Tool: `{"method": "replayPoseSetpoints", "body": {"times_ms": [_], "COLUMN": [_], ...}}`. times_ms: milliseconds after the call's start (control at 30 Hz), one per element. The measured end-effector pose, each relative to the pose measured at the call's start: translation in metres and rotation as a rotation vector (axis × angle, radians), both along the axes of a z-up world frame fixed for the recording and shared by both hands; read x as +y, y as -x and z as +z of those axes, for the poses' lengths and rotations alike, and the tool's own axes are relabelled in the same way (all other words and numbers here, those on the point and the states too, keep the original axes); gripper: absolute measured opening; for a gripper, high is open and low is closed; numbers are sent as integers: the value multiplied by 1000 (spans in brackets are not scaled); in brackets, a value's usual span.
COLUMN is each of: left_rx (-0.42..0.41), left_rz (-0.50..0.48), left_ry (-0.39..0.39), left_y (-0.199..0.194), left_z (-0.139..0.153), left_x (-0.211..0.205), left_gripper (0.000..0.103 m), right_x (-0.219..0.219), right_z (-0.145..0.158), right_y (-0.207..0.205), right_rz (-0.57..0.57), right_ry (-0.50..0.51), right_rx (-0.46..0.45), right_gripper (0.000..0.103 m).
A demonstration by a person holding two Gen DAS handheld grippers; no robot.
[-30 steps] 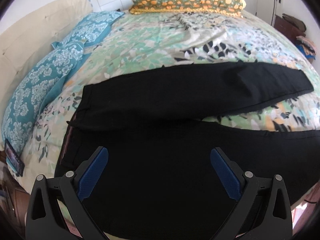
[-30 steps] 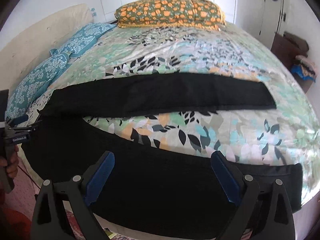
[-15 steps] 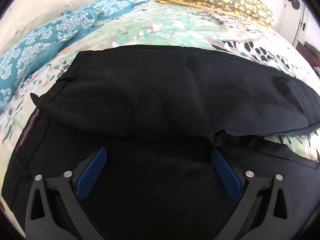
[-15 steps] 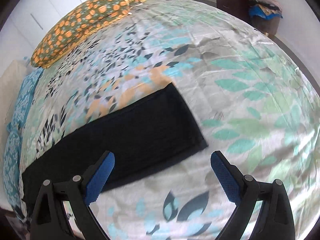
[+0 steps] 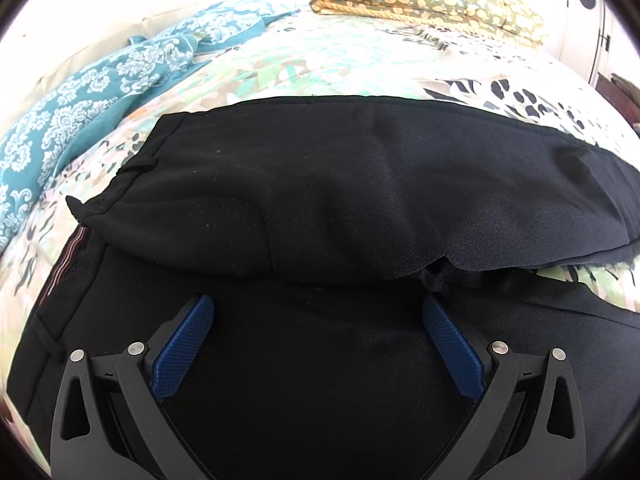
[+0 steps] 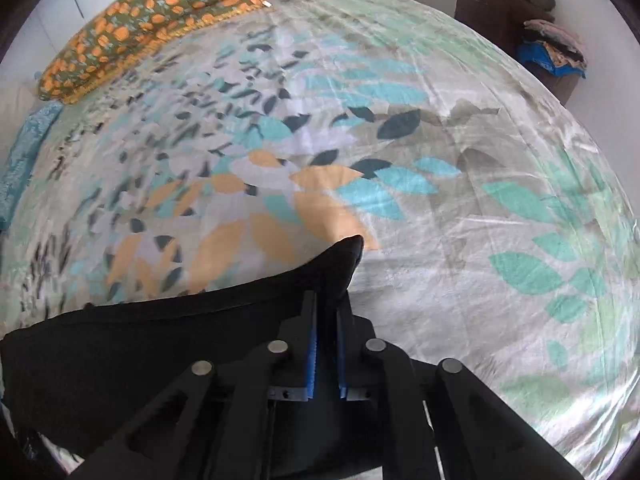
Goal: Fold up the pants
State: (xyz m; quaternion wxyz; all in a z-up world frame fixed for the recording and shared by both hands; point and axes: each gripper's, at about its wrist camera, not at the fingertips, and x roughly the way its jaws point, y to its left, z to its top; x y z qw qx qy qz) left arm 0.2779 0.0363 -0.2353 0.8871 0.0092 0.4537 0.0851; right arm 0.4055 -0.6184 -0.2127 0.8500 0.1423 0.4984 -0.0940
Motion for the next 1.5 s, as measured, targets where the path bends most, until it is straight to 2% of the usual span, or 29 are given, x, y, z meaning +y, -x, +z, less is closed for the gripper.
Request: {"method": "replayPoseSetpoints", "body": {"times_ms": [100, 200, 300, 367, 433, 533, 567, 600, 667, 733, 800, 867, 900, 967, 1067, 1100, 1167, 1233, 1300, 1400, 1500], "left_rx": [0, 3, 11, 25, 49, 87, 101, 113, 131, 121, 78, 65, 69, 51, 34, 43, 49, 40, 40, 43, 44], "left_rz": [0, 0, 1, 2, 2, -7, -15, -22, -32, -34, -20, 23, 51, 88, 68, 55, 23, 0, -17, -29, -28], "left_ry": [0, -5, -4, 14, 42, 75, 82, 86, 87, 89, 94, 111, 134, 173, 165, 148, 103, 83, 72, 76, 76], "left_y": [0, -1, -1, -3, -3, 0, 3, 6, 14, 25, 41, 50, 51, 49, 46, 45, 45, 47, 47, 50, 51], "left_z": [0, 1, 3, 4, 7, 12, 14, 15, 20, 24, 27, 25, 23, 25, 25, 22, 17, 18, 18, 18, 17], "left_x": [0, 0, 0, 3, 6, 11, 12, 13, 16, 22, 32, 42, 45, 48, 42, 39, 32, 28, 26, 27, 26], "left_gripper": [103, 103, 103, 103, 103, 102, 102, 102, 102, 102, 102, 102, 102, 102, 102, 102, 102, 102, 102, 102, 102], "right_x": [53, 128, 187, 199, 190, 155, 140, 127, 107, 96, 87, 84, 85, 96, 135, 154, 191, 213, 214, 192, 172], "right_z": [53, 96, 116, 114, 102, 67, 54, 43, 37, 49, 70, 89, 95, 94, 60, 45, 15, -14, -34, -30, -18], "right_y": [37, 100, 186, 237, 274, 306, 311, 314, 319, 325, 334, 345, 351, 361, 364, 360, 344, 332, 327, 335, 340], "right_rz": [196, 440, 626, 630, 563, 400, 335, 275, 203, 126, 16, -108, -167, -262, -340, -342, -324, -347, -425, -539, -612], "right_ry": [-24, -31, -7, 5, 30, 168, 168, 175, 223, 257, 218, 102, 11, -264, -751, -854, -970, -983, -894, -756, -652], "right_rx": [-111, -159, -162, -127, -71, 60, 110, 160, 206, 184, 127, 47, 3, -83, -141, -131, -74, -35, -37, -166, -213], "right_gripper": [9, 8, 8, 7, 7, 9, 18, 43, 79, 80, 80, 80, 81, 85, 87, 87, 87, 87, 87, 87, 87]}}
